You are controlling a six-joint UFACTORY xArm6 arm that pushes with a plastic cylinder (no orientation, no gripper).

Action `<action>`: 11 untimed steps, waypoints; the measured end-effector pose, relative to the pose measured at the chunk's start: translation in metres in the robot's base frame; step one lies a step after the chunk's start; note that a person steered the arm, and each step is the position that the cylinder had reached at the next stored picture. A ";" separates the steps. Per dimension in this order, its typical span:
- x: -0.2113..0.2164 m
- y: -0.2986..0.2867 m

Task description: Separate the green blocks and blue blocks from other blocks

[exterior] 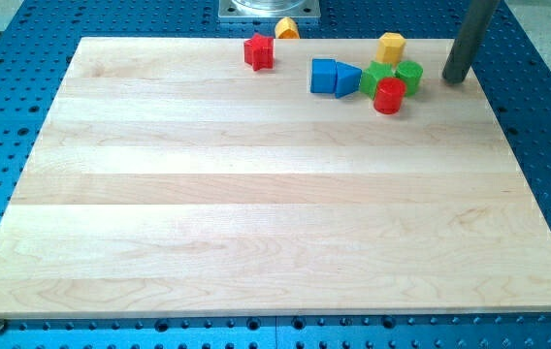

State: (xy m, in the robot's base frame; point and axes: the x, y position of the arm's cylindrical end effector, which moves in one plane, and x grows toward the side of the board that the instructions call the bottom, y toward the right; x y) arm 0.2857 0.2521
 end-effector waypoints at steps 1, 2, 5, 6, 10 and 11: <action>0.004 -0.051; 0.004 -0.107; -0.033 -0.189; -0.050 -0.222; 0.039 -0.220; 0.005 -0.259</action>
